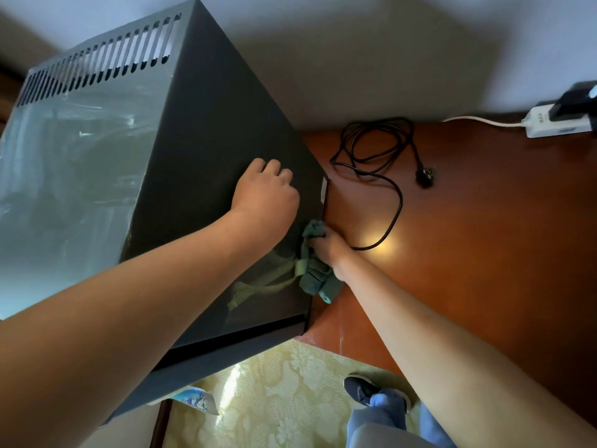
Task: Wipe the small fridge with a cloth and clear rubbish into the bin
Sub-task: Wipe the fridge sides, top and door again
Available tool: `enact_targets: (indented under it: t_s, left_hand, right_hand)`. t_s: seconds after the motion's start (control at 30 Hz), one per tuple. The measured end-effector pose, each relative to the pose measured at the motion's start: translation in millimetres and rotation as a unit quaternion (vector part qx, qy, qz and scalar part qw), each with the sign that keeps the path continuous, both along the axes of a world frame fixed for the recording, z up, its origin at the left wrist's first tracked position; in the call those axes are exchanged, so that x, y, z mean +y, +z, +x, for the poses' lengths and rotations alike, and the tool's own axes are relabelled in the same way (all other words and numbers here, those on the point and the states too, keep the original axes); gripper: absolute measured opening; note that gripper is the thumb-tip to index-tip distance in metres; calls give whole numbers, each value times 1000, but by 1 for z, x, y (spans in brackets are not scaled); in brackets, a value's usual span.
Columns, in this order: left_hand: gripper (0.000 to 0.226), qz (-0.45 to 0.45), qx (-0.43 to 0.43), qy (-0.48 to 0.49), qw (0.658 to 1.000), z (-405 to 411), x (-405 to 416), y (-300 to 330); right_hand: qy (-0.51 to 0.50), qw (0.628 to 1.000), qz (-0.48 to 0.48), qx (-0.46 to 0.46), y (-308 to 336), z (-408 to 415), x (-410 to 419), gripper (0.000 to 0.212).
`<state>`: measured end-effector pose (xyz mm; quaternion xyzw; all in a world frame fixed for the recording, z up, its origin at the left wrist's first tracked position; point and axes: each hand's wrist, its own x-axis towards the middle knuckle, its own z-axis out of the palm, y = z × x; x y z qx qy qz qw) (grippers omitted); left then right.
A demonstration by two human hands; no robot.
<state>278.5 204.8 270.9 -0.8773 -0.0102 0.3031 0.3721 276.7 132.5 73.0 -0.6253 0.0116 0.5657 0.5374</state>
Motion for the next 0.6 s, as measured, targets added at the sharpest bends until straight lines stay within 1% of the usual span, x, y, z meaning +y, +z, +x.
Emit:
enact_targets:
  t_s: [0.07, 0.1, 0.17, 0.2, 0.27, 0.3, 0.37, 0.4, 0.43, 0.53, 0.6]
  left_hand:
    - [40, 1, 0, 0, 1000, 0, 1, -2]
    - [40, 0, -1, 0, 1000, 0, 1, -3]
    - [40, -2, 0, -1, 1000, 1, 1, -4]
    - [40, -1, 0, -2, 1000, 2, 2, -5]
    - [40, 4, 3, -5, 1000, 4, 1, -8]
    - [41, 8, 7, -7, 1000, 4, 1, -9]
    - [41, 12, 16, -9, 1000, 5, 1, -12]
    - [41, 12, 17, -10, 1000, 5, 1, -14]
    - [40, 10, 17, -10, 1000, 6, 1, -16]
    - [38, 8, 19, -9, 1000, 9, 3, -19]
    - [38, 7, 19, -11, 1000, 12, 3, -20]
  right_hand:
    - [24, 999, -1, 42, 3, -8, -2, 41]
    - [51, 998, -4, 44, 9, -9, -3, 39]
    - [114, 993, -20, -10, 19, -1, -2, 37]
    - [102, 994, -9, -34, 22, 6, 1, 37]
    - [30, 998, 29, -49, 26, 20, 6, 37]
    - [-1, 998, 52, -46, 28, 28, 9, 37]
    - [-39, 995, 86, 9, 19, 34, 13, 39]
    - [-46, 995, 82, 30, 11, 32, 14, 39]
    - [-36, 997, 60, 30, 1, 27, 14, 39]
    - [65, 996, -33, -48, -18, -2, 5, 39]
    - [85, 996, -38, -9, -17, -16, 1, 38]
